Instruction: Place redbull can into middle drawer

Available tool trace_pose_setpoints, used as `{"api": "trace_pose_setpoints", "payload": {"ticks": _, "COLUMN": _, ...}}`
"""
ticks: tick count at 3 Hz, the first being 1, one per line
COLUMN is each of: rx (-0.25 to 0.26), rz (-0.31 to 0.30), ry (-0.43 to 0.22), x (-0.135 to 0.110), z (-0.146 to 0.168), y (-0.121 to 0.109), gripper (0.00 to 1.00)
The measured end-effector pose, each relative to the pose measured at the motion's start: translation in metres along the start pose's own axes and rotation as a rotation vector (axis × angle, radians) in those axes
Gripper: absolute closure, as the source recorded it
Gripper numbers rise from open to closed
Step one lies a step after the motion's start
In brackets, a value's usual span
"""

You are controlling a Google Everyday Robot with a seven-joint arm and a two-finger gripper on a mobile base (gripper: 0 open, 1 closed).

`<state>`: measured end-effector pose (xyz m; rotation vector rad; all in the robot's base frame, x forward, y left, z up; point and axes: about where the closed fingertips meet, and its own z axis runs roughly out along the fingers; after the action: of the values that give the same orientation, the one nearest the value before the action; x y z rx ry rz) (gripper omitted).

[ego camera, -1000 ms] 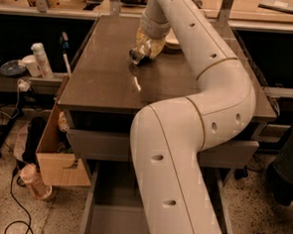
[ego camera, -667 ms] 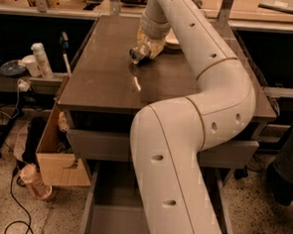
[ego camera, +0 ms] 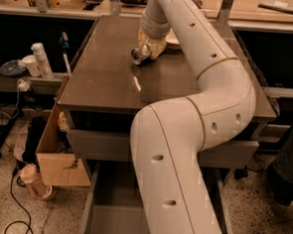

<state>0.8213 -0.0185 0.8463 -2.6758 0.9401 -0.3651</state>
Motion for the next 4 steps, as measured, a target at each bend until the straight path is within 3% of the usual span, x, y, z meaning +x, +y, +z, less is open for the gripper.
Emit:
{"api": "trace_pose_setpoints", "payload": {"ticks": 2, "rx": 0.010, "rz": 0.023, "ry": 0.079, "x": 0.018, "z": -0.023, "y": 0.000, "gripper": 1.00}}
{"api": "trace_pose_setpoints", "payload": {"ticks": 4, "rx": -0.008, "rz": 0.098, "ry": 0.164, "x": 0.053, "z": -0.062, "y": 0.037, "gripper": 1.00}}
